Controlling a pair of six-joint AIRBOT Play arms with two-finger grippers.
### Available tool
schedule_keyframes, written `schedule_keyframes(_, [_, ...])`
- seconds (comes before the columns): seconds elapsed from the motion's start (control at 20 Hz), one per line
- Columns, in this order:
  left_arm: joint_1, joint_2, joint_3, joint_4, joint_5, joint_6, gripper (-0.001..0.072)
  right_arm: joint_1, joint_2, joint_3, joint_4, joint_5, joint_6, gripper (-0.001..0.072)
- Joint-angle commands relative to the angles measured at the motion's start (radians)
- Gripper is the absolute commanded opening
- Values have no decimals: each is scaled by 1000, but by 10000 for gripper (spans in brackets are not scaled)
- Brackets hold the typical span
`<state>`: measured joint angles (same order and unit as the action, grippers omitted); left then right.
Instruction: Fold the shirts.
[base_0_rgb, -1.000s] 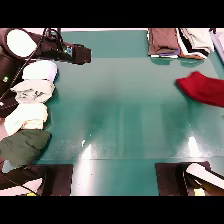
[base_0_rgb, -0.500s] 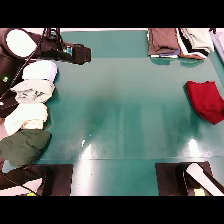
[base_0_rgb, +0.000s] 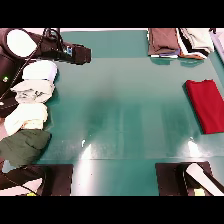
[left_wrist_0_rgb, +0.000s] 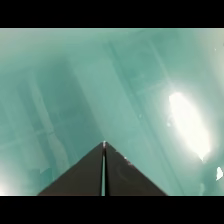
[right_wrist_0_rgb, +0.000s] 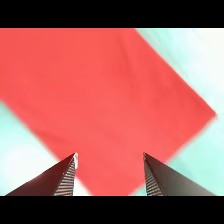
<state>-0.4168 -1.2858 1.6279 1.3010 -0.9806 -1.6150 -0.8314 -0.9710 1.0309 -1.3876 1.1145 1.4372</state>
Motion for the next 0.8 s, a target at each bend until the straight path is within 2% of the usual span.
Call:
schedule_keyframes(0.0, [0, 0, 0, 0, 9, 0, 25, 100, 37, 60, 131, 12, 3, 491])
schedule_keyframes(0.25, [0, 0, 1, 0, 14, 0, 25, 453, 106, 19, 162, -10, 2, 486])
schedule_keyframes(0.3, [0, 0, 1, 0, 18, -1, 24, 520, 106, 19, 158, -18, 2, 459])
schedule_keyframes(0.4, [0, 0, 1, 0, 24, -1, 25, 646, 106, 19, 155, -42, 1, 254])
schedule_keyframes(0.45, [0, 0, 1, 0, 23, 0, 25, 701, 106, 19, 155, -53, -4, 70])
schedule_keyframes(0.5, [0, 0, 1, 0, 24, 0, 25, 748, 106, 19, 154, -64, -16, 19])
schedule_keyframes(0.75, [0, 0, 1, 0, 23, 0, 25, 849, 106, 19, 155, -85, -17, 19])
